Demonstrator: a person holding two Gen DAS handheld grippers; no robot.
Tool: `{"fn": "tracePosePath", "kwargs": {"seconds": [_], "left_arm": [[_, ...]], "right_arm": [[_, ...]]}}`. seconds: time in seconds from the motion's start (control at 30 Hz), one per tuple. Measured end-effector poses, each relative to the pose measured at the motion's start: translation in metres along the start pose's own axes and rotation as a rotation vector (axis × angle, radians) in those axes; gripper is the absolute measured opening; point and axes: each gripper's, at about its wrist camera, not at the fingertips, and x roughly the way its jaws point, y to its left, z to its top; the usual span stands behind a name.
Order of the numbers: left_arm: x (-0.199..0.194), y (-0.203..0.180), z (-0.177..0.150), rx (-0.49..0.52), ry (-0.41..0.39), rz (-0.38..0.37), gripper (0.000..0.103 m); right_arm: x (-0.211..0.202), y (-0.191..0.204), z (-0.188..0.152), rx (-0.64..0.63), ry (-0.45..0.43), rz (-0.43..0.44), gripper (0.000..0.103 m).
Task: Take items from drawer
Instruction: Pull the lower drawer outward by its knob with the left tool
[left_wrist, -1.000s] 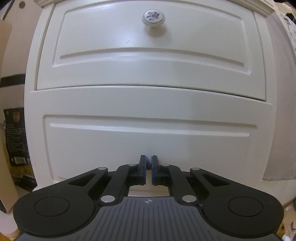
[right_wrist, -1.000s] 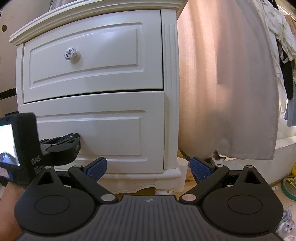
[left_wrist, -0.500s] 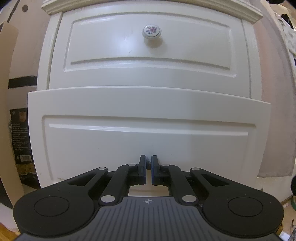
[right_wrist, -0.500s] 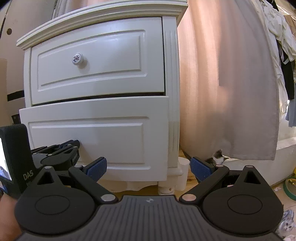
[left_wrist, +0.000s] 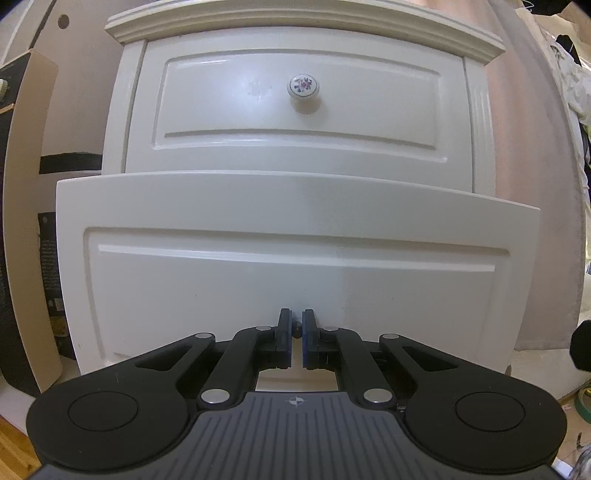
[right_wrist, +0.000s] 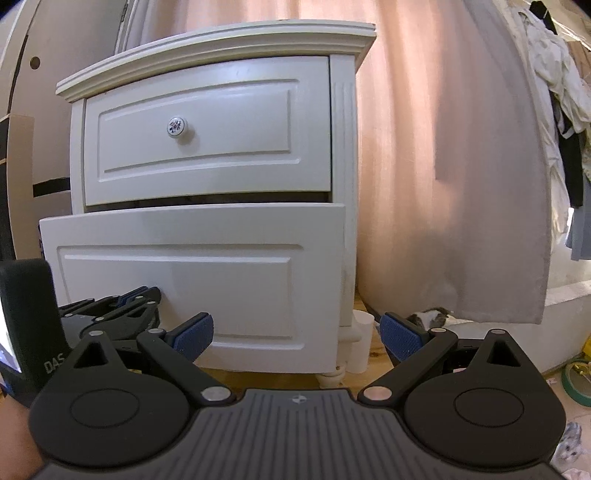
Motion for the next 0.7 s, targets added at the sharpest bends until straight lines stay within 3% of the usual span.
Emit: {"fn": "tracePosePath", "kwargs": {"seconds": [0.7], "left_arm": [[-0.047,0.010,-0.003,0.017,-0.008,-0.023,0.002]], "right_arm": [[-0.056,-0.013,-0.008,0.009,-0.057,-0.025,0.103]]}}
